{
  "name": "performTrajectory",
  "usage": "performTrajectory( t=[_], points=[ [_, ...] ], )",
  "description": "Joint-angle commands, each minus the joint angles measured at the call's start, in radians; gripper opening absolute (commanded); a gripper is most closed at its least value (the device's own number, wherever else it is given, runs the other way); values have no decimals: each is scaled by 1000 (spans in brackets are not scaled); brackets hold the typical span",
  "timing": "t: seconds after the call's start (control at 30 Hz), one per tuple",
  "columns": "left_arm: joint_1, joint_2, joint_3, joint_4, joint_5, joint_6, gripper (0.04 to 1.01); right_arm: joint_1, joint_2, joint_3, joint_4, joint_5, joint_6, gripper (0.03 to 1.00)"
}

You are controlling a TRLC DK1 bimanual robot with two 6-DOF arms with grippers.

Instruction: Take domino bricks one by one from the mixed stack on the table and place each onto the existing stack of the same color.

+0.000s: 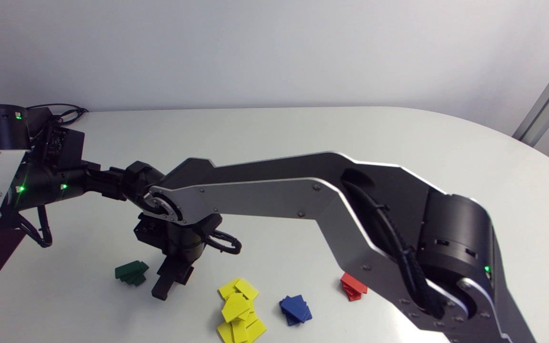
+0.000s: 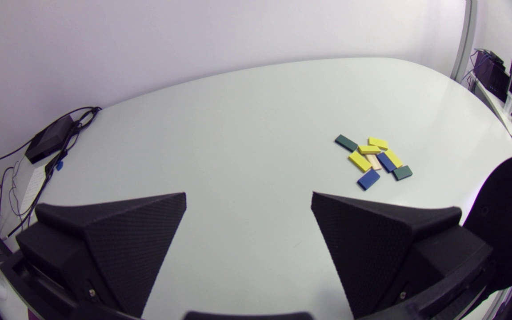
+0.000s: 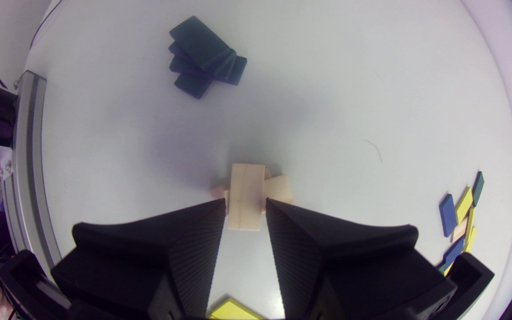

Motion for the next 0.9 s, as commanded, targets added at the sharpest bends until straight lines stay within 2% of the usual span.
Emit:
performTrajectory(
  t=[0.0, 0.17, 0.47, 0.6, 0.73, 0.8, 0.87],
  points=[
    [11, -8, -16, 5, 13, 25, 1003, 2, 21, 23, -12, -4, -13, 520],
    [11, -8, -18, 5, 15, 26, 1003, 2, -10, 14, -14, -1, -7, 520],
    [1, -20, -16, -9, 21, 23, 1003, -37, -209, -109, 15, 19, 22, 520],
    [-22, -29, -21, -15, 19, 19, 1003, -79, -309, -198, 55, 36, 41, 520],
    [-50, -34, -29, -18, 19, 12, 1003, -152, -428, -313, 115, 51, 77, 520],
    [-67, -34, -33, -18, 19, 6, 1003, -187, -487, -380, 164, 87, 100, 520],
    [-91, -35, -33, -23, 19, 5, 1003, -224, -548, -452, 212, 104, 130, 520]
  ],
)
